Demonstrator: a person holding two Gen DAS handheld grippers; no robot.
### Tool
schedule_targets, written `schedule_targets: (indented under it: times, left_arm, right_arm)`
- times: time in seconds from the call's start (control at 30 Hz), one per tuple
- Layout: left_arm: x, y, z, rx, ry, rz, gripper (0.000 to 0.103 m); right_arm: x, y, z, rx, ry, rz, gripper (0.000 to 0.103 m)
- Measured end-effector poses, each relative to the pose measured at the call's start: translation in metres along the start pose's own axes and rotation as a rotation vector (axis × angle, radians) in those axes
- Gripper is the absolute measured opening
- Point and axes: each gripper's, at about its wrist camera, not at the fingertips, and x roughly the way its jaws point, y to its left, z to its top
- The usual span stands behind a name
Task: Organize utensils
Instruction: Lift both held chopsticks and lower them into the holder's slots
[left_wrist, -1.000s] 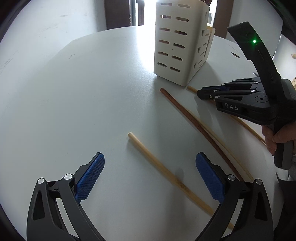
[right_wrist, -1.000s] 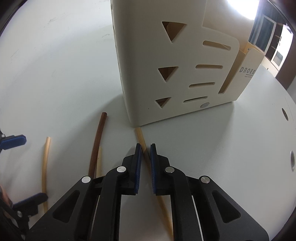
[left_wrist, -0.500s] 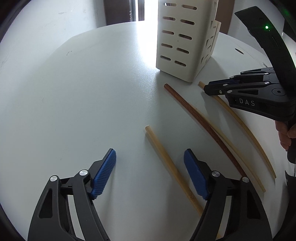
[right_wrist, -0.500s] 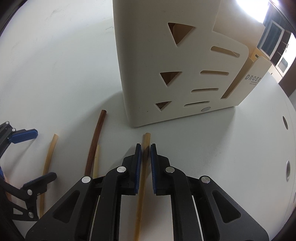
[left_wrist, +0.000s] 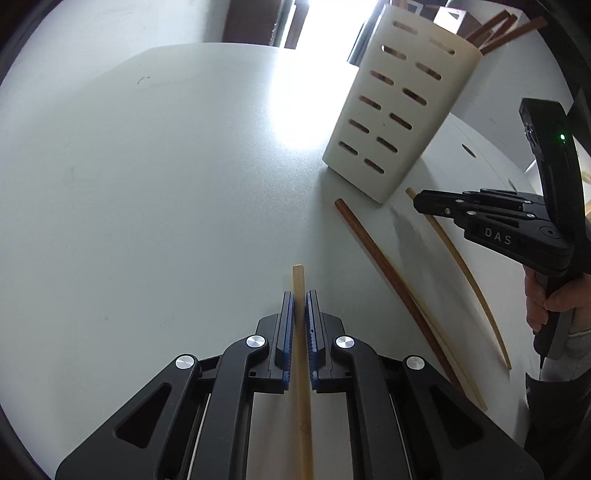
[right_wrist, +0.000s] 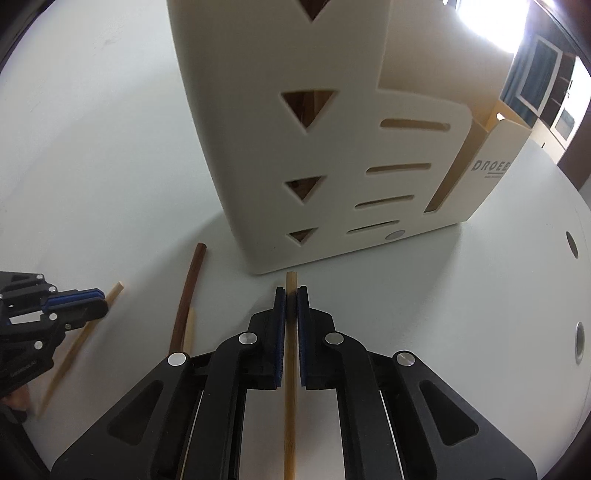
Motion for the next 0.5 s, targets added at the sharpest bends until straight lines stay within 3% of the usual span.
schedule_targets:
  times: [0.23,0.5]
  left_arm:
    - [-0.059,-0.005,0.007,-0.009,-0.224,-0.078,0.006]
    - [-0.099,-0.002,0.022,-0.065,-0.330,-0.149,0.006]
  right_arm:
    - [-0.069,0.003,0.008,0.007,-0.262,0.047,0.007]
    - [-0.144,0.022,-0.003,0.008,-0.636,-0.023,0.007]
